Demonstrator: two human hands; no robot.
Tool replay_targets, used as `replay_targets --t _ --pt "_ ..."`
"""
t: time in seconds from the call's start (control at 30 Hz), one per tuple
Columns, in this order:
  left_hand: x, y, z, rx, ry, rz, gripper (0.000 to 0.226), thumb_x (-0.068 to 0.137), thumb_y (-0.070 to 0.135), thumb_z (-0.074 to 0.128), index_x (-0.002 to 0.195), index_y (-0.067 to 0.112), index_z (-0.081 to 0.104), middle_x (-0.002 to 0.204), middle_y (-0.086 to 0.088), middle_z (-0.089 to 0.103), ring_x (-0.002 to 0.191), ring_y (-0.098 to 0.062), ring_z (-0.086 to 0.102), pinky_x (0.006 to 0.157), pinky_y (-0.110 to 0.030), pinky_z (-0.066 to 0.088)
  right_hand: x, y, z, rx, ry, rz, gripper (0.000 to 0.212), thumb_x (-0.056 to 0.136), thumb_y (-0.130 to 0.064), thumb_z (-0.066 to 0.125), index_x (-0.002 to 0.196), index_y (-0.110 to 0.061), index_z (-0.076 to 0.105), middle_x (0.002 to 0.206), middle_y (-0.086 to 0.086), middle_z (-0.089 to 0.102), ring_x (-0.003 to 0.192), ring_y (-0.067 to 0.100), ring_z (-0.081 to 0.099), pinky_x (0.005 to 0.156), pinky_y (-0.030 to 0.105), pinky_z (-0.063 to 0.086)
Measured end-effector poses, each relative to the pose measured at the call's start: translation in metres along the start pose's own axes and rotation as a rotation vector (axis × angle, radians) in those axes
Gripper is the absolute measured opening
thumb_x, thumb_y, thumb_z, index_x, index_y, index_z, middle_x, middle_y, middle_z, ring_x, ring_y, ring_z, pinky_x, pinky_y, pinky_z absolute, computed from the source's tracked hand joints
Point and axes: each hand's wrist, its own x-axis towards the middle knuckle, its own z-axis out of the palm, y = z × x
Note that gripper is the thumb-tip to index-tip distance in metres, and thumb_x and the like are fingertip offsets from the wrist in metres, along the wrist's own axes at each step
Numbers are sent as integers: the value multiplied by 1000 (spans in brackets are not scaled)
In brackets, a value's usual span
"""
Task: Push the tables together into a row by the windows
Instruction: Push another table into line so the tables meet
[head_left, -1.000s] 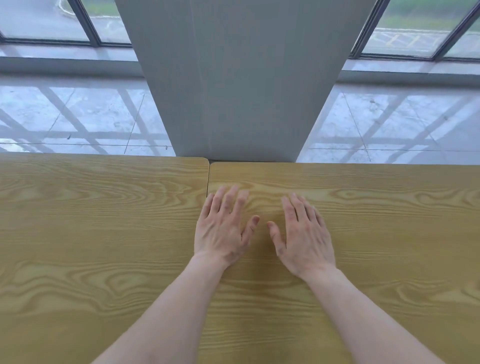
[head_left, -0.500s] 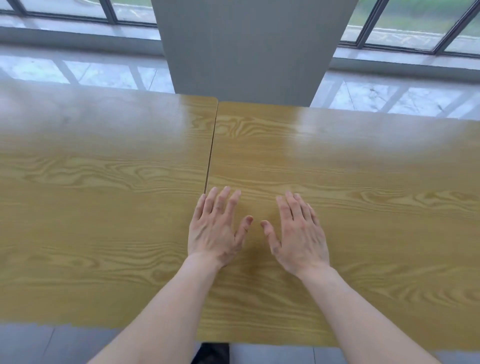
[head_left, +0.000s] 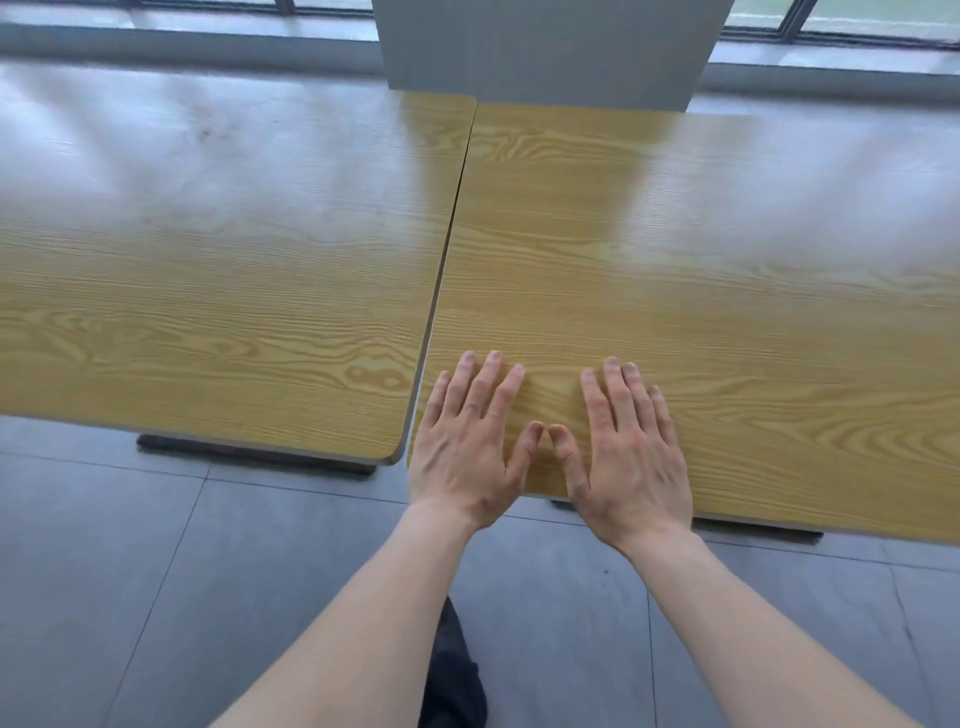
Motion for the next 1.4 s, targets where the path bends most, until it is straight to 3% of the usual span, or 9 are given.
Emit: replay_targets --t 0.37,0.57,0.87,0.97,1.13,1.4 --pt "1 -2 5 0 52 11 65 102 61 27 158 30 36 169 2 28 159 -21 12 129 -44 10 1 -3 4 -38 78 7 75 104 -58 21 157 -8 38 167 15 28 158 31 19 127 51 17" --pt "6 -13 2 10 55 27 65 101 61 27 158 30 37 168 2 30 159 -21 15 128 -46 16 5 -11 7 -44 80 6 80 104 -61 15 158 -5 34 168 18 25 158 33 17 128 51 14" --pt "6 -10 -2 9 1 3 66 101 63 24 159 32 34 170 5 26 160 -19 10 128 -46 13 4 -11 4 -16 36 6 79 104 -62 19 158 -6 33 168 17 24 158 32 15 127 52 15" --pt "7 -9 -9 14 -43 12 69 101 66 20 159 32 33 169 5 26 160 -18 9 128 -47 13 7 -8 -2 26 39 8 75 105 -59 21 154 -7 42 165 17 34 156 32 24 126 51 21" --pt "38 -24 -27 8 -46 -2 66 101 66 24 150 29 47 160 2 43 154 -23 30 126 -45 18 50 -11 -19 71 32 -1 68 106 -55 26 151 -9 47 160 13 43 153 27 32 125 47 26" --pt "127 -59 -68 6 -51 -21 69 101 68 17 154 31 40 163 3 39 156 -20 26 125 -44 14 148 -13 -52 72 21 72 72 105 -57 17 155 -11 42 161 11 42 154 26 31 125 46 28"
